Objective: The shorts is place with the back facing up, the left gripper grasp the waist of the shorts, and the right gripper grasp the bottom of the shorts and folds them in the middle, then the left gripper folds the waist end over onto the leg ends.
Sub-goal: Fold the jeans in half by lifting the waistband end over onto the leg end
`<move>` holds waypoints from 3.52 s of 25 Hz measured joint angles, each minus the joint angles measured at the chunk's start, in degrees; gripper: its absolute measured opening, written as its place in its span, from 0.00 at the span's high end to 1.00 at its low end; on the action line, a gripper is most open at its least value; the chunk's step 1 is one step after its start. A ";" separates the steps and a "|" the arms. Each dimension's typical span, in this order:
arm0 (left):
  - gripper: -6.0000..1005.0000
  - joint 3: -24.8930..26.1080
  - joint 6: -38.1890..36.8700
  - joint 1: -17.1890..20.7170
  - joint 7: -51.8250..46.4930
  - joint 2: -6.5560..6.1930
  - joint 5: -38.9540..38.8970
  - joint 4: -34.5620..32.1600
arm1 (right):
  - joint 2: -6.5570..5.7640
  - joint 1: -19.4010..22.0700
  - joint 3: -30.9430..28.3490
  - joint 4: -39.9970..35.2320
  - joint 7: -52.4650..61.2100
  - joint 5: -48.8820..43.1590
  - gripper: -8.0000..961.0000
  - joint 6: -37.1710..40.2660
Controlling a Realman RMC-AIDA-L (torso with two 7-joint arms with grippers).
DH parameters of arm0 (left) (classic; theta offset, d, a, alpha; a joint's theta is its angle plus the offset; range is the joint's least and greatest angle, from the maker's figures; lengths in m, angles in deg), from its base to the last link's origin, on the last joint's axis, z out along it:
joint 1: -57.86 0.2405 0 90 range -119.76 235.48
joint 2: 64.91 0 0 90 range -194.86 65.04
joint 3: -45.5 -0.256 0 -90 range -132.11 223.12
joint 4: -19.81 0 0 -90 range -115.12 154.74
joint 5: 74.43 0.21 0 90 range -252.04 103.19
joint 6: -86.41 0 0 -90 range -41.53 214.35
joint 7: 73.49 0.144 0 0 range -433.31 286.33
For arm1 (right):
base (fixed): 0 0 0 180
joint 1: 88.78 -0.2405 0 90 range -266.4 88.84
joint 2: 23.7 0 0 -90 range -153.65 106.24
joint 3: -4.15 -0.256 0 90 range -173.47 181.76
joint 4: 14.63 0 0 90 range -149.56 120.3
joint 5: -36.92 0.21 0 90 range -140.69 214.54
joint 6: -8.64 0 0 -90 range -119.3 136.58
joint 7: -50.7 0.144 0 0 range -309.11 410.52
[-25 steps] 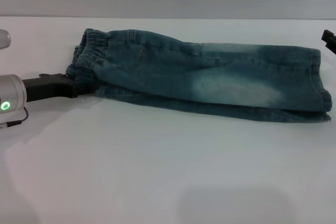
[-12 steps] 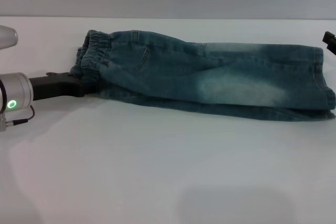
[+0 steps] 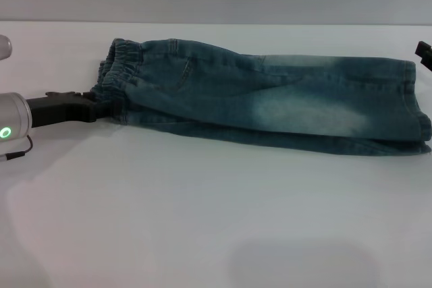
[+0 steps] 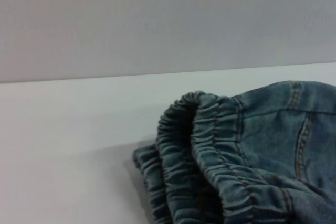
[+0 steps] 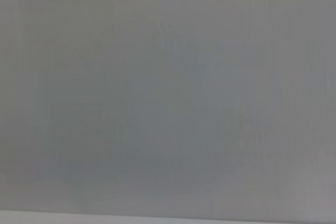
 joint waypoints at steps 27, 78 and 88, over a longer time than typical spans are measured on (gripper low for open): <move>0.33 0.00 -0.65 -1.67 -0.13 0.84 1.24 1.53 | 0.00 -0.10 -0.33 0.00 -0.01 0.00 0.58 -0.45; 0.97 0.08 -15.48 -6.49 -0.19 1.83 -8.93 -10.10 | 0.68 -7.90 4.00 9.78 -0.48 -0.11 0.58 -7.51; 0.97 -0.09 -18.46 -11.23 -2.66 1.83 -8.96 -13.57 | 0.83 -11.58 4.55 16.05 -1.78 -0.28 0.58 -8.77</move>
